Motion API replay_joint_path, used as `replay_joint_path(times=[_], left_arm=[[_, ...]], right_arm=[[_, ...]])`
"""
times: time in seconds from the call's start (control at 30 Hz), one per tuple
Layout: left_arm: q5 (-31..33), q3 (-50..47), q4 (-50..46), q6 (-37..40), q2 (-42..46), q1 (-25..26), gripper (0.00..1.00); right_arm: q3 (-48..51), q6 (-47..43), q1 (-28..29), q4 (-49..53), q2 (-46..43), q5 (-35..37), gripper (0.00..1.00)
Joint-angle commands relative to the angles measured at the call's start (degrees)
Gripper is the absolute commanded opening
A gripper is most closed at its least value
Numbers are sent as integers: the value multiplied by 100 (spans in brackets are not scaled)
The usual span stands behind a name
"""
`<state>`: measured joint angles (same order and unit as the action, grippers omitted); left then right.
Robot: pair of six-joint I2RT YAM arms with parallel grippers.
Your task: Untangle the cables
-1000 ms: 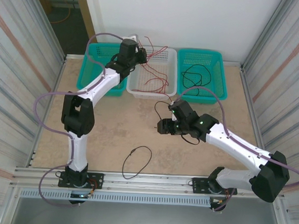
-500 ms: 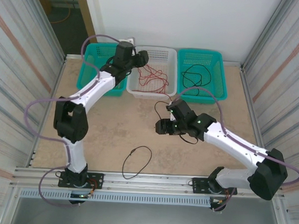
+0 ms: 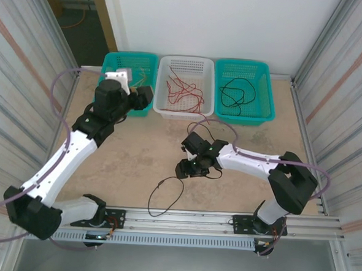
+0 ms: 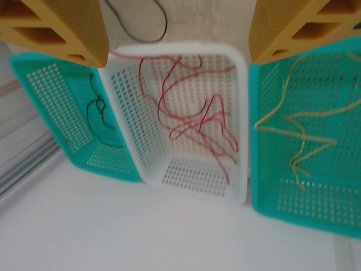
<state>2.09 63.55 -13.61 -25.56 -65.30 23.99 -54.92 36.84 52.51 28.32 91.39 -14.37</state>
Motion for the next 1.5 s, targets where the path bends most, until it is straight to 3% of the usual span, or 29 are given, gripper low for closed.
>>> replay_joint_path(times=[0.0,0.2,0.4,0.57,0.87,1.03,1.2,1.47], left_arm=[[-290,-524,-637,-76,470,-17,66],[-764,-984,-765,-109,895,-16,64],[-772,-1033,-820,-113,854,-17,63],[-754,-961,-740,-168,735,-17,61],[-1378,-941,-437,-304,570,91,59],[-1486,-903,-72,-341,465,437,60],[-1300,-590,-35,-48,145,994,59],[-1357,-387,87,-33,-18,1072,59]], right_arm=[[-230,-88,83,-159,389,-295,54],[-475,-151,259,-101,833,-281,46],[-432,-141,260,-89,573,-213,26],[-423,-207,260,-72,153,-105,0],[-863,-513,139,205,-1466,582,0],[-1599,-803,-162,525,-1947,933,0],[-2138,-885,-639,303,-2321,916,0],[-2728,-764,-1580,-1,-2572,693,0]])
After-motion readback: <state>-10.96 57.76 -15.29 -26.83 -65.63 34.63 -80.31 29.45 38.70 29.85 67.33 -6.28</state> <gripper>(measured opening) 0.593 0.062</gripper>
